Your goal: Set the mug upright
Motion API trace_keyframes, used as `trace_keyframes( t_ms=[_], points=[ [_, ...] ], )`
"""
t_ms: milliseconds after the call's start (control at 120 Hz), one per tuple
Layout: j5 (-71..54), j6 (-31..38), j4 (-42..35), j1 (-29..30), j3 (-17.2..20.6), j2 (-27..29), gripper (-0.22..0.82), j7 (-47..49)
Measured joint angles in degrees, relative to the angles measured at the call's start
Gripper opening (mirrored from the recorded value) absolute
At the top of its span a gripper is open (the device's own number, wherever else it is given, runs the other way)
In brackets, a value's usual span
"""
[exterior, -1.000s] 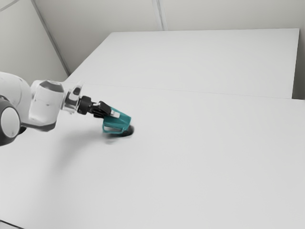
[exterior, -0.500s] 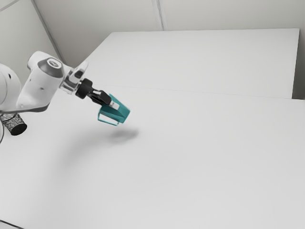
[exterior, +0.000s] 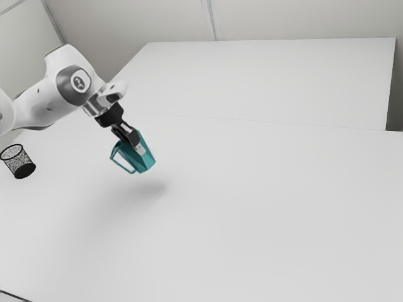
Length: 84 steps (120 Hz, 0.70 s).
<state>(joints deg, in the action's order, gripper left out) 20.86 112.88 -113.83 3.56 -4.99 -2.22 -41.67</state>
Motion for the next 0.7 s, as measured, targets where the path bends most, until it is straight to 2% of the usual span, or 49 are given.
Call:
trace_keyframes(
  t_ms=[150, 433, 700],
  points=[
    [-5.31, 2.42, -2.46, 0.11, 2.03, 2.20, -0.17, 4.76],
    [-11.58, 8.37, -8.72, -1.73, 3.43, 4.13, -0.17, 13.11],
    [-16.11, 14.27, -13.74, -0.89, 5.37, 5.69, -0.17, 20.35]
  ],
)
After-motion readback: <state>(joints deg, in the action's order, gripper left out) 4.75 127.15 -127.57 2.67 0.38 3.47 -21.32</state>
